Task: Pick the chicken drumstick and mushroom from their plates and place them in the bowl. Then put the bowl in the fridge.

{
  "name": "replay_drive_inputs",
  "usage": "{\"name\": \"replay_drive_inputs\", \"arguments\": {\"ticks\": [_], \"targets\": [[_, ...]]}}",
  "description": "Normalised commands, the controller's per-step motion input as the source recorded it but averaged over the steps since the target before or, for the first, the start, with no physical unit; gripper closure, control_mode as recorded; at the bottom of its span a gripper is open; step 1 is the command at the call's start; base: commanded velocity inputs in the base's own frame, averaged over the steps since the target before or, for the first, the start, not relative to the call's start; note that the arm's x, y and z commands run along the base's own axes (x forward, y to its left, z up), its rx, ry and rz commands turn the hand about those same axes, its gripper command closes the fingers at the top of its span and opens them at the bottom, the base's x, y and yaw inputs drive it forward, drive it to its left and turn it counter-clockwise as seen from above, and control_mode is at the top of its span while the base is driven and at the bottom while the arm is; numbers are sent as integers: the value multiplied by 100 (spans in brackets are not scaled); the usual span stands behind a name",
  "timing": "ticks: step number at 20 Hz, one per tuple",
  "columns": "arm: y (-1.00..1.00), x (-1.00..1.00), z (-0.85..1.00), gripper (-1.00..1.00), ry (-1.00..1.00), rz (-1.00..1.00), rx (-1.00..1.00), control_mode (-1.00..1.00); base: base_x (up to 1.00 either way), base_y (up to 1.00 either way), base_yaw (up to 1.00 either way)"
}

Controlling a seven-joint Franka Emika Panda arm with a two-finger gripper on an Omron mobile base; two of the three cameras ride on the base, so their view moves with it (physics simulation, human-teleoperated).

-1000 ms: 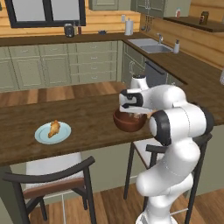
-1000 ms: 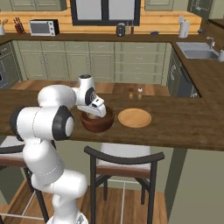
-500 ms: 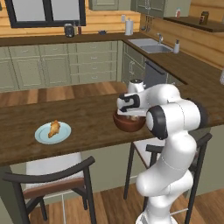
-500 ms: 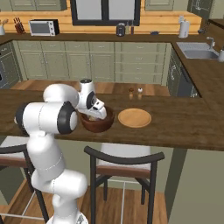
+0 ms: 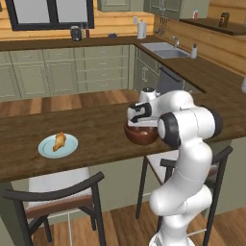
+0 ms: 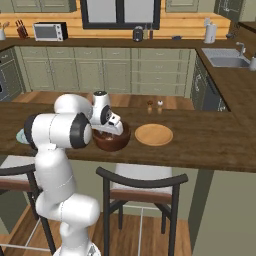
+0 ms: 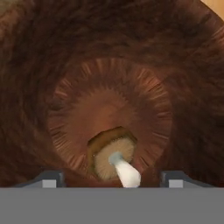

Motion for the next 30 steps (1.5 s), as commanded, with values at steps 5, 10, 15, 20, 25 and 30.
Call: {"name": "replay_drive_inputs", "arguments": {"ticks": [5,10,15,20,25,30], "targets": [[2,15,-16,-100,0,9,0,-100,0,0,0],[20,-4,41,-100,0,12,0,-100,0,0,0],[69,-86,49,-100,-1,18,0,-100,0,0,0],[51,-100,16,-100,-4,16,0,-100,0,0,0],[50,-96,23,-100,-1,11,0,-100,0,0,0],[74,-69,23,-100,-1,10,0,-100,0,0,0]]}}
